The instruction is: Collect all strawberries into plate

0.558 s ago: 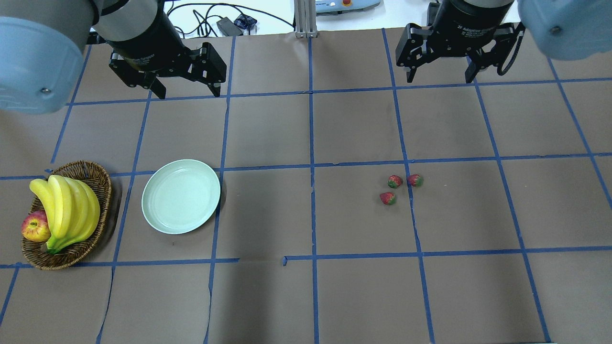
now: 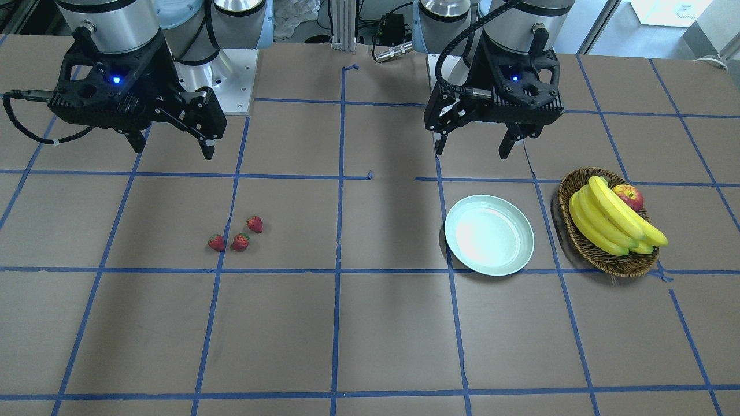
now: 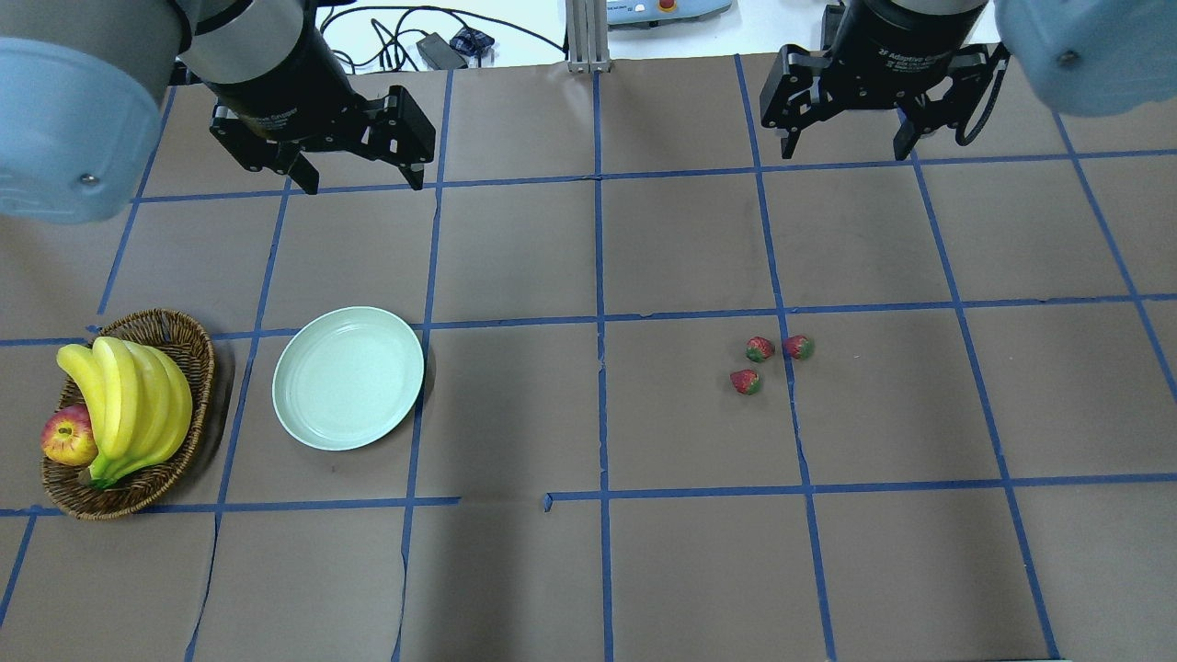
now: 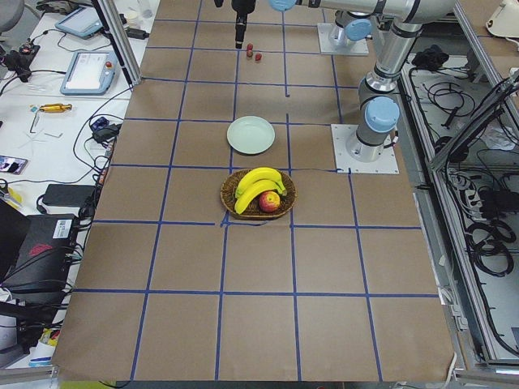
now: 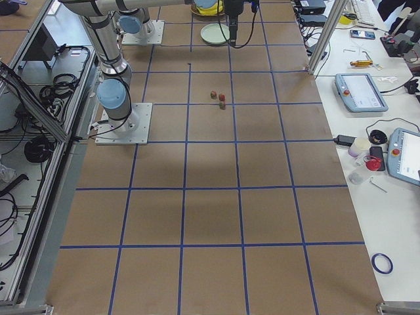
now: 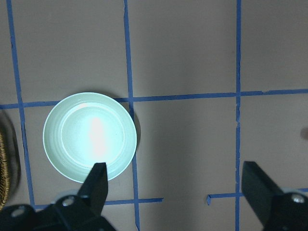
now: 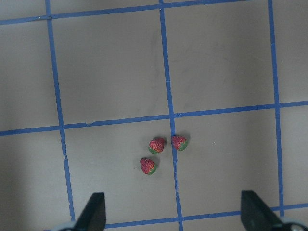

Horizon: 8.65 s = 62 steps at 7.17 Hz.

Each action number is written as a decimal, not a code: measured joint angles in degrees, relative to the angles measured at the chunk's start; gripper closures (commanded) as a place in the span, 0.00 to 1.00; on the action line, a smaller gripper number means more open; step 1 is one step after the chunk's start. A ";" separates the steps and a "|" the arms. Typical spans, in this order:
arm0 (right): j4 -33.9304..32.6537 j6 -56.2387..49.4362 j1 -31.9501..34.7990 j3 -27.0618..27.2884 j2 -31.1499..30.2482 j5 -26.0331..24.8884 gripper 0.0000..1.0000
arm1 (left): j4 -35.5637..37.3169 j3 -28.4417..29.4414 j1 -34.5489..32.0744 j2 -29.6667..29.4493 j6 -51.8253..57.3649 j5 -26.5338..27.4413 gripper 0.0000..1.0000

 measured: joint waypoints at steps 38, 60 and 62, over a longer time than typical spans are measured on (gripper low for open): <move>-37.59 -7.50 -6.71 26.00 14.79 1.88 1.00 | 0.02 -3.11 -0.04 -0.25 0.33 -0.01 0.00; -29.70 2.60 3.57 25.45 16.89 -1.99 0.02 | -0.05 -3.92 0.05 0.81 0.59 0.03 0.00; -30.06 2.56 2.64 26.40 17.37 -2.74 0.22 | -0.08 -4.06 0.05 0.94 0.59 0.08 0.00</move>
